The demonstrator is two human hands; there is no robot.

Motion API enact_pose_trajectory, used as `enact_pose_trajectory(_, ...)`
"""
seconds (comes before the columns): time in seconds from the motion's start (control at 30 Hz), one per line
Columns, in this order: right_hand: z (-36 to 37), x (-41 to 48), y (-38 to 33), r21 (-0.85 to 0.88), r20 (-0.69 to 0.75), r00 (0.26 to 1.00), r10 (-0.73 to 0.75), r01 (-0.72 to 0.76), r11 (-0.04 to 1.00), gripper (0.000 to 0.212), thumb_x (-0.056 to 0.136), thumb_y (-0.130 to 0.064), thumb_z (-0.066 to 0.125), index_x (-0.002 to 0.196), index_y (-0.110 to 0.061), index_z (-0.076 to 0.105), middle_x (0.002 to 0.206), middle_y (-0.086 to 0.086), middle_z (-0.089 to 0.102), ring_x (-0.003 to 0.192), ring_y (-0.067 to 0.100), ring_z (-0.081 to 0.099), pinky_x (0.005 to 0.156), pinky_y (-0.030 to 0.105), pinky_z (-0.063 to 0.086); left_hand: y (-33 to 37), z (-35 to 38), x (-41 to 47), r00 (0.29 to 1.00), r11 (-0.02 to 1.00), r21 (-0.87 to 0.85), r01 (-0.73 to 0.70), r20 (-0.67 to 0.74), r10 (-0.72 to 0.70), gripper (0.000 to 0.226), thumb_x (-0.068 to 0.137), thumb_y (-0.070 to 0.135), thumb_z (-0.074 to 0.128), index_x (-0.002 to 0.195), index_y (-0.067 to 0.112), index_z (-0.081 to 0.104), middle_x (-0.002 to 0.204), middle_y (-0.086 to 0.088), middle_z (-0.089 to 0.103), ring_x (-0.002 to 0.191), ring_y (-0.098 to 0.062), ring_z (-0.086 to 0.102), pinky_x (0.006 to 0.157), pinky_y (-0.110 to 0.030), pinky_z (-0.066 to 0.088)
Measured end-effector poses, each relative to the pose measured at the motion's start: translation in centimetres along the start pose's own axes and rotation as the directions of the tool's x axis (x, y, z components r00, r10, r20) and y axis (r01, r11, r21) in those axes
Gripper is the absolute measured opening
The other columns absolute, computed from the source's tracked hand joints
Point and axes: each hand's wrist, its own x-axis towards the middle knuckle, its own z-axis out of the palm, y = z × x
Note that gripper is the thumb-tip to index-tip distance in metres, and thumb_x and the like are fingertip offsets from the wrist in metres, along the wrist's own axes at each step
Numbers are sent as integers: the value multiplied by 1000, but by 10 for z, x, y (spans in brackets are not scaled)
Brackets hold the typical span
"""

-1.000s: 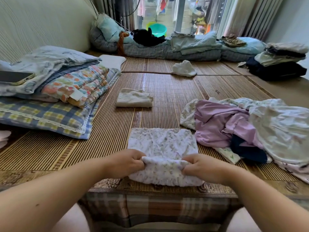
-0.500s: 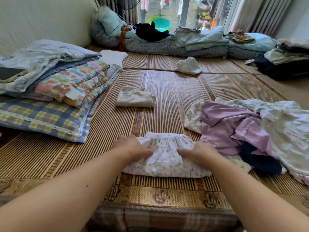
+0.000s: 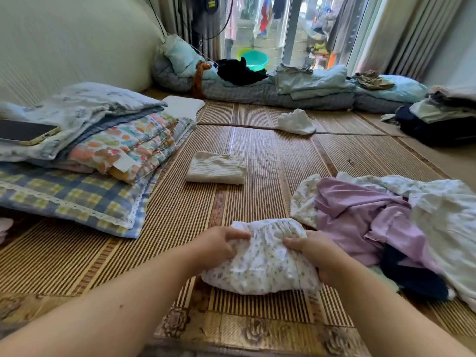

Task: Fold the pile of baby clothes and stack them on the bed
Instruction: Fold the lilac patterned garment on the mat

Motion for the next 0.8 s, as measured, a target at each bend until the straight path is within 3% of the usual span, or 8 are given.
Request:
enact_pose_trajectory(0.1,2,10,-25,169,83,992,-95,80,982,28,89,-7,62,116,-3,54,102,22,71,86,37,71,67,44,59,10,-23,3,999,982,-184,-48,-19,45,48,90,-3,50,112,36,68,135,-5,48,96,-32,66,79,-39,59)
enact_pose_trajectory(0.2,9,38,-60,204,116,974,-194,168,965,34,88,-13,64,119,-5,52,110,22,68,93,37,70,74,46,59,22,-61,21,986,960,-240,-142,-116,117,48,90,-1,50,114,37,67,131,-7,48,97,-36,66,80,-44,59)
enact_pose_trajectory(0.4,52,127,-137,124,121,948,-294,280,952,24,93,-15,60,115,-5,61,104,17,72,92,32,71,79,48,58,41,-144,94,938,971,-98,-219,-295,182,50,89,0,51,121,37,62,131,-7,45,97,-32,62,79,-39,59)
enact_pose_trajectory(0.5,78,181,-166,43,102,949,-299,296,954,21,93,-17,60,111,-8,62,101,14,72,90,30,71,79,47,58,42,-183,139,892,972,-6,-234,-398,212,53,88,3,50,126,37,60,137,-2,42,103,-23,57,87,-36,55)
enact_pose_trajectory(0.6,97,226,-179,-115,90,932,-350,359,926,23,93,-22,59,112,-10,60,99,11,70,86,26,71,74,42,59,31,-208,188,890,977,37,-210,-405,207,51,90,5,48,132,33,56,126,1,46,94,-16,58,79,-29,56)
enact_pose_trajectory(0.67,106,251,-179,-309,48,913,-405,400,863,36,91,-27,62,122,-12,53,105,8,66,91,25,68,80,43,58,17,-216,217,901,986,112,-123,-404,158,47,92,15,54,135,34,52,123,2,50,87,-12,59,75,-27,55)
enact_pose_trajectory(0.73,111,269,-172,-588,33,874,-485,409,697,59,90,-33,63,141,-21,36,126,8,59,111,29,60,94,40,49,-3,-217,240,925,949,313,40,-370,83,60,83,46,60,140,40,42,142,0,45,114,-18,56,97,-33,48)
enact_pose_trajectory(0.8,110,287,-161,-745,115,834,-540,432,508,67,92,-37,57,149,-26,23,139,7,50,123,28,52,95,34,42,-21,-216,258,929,896,415,157,-369,7,82,65,75,52,140,52,31,158,-8,19,138,-32,35,114,-42,30)
